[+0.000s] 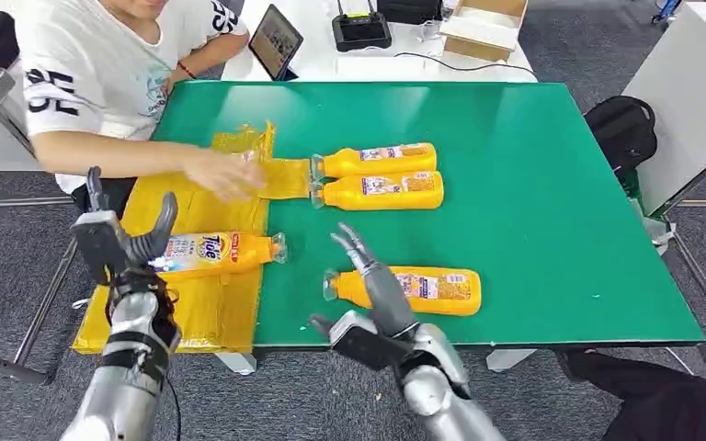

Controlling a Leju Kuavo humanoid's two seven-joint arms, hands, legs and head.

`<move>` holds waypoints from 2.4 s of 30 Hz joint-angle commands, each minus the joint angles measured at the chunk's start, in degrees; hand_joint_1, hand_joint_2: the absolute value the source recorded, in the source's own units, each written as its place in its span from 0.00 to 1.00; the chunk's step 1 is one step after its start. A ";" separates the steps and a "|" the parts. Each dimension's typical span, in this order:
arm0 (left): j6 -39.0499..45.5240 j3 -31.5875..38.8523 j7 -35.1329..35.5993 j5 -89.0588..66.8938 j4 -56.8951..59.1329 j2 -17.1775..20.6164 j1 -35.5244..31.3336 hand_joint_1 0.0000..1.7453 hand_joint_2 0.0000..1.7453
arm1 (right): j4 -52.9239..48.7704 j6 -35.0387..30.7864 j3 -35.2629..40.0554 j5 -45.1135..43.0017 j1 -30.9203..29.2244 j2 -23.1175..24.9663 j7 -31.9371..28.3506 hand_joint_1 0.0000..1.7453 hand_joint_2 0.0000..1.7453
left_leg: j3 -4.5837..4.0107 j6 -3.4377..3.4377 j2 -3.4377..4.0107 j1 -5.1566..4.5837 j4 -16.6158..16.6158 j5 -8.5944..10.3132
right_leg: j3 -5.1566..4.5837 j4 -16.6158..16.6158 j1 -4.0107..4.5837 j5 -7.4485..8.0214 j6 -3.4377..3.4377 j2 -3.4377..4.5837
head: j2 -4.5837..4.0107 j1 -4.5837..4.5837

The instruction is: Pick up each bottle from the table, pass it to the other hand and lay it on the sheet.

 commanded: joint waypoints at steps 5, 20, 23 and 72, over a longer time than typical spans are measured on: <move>-3.63 -6.66 0.24 1.11 -10.38 -2.67 10.62 0.00 1.00 | -0.89 7.59 -8.24 5.36 -0.91 -13.38 9.06 0.00 1.00 | 0.17 0.09 -0.05 -0.02 -0.02 -0.08 | 0.22 -0.06 0.02 -0.08 -0.13 -0.12 | 0.00 0.04; -4.69 -9.61 0.63 -2.12 -5.47 -2.33 9.98 0.00 1.00 | 9.12 13.94 -7.58 4.07 -2.96 -17.17 11.81 0.00 1.00 | 0.19 0.06 0.07 0.01 -0.06 -0.06 | 0.21 -0.10 0.05 -0.02 -0.11 0.00 | 0.00 0.00; -4.93 -9.51 0.80 -2.13 -4.85 -2.36 9.92 0.00 1.00 | 10.68 13.34 -7.14 5.23 -4.51 -17.44 12.43 0.00 1.00 | 0.23 0.08 0.11 0.00 -0.06 -0.07 | 0.24 -0.10 0.05 -0.01 -0.12 0.04 | 0.00 0.00; -7.73 -13.63 2.42 0.73 4.99 -2.90 5.59 0.00 1.00 | 27.80 19.50 3.90 -2.70 -14.15 -16.78 7.29 1.00 1.00 | 0.35 0.07 0.03 0.04 -0.07 -0.04 | 0.38 -0.12 0.09 0.03 -0.05 -0.07 | 0.00 0.00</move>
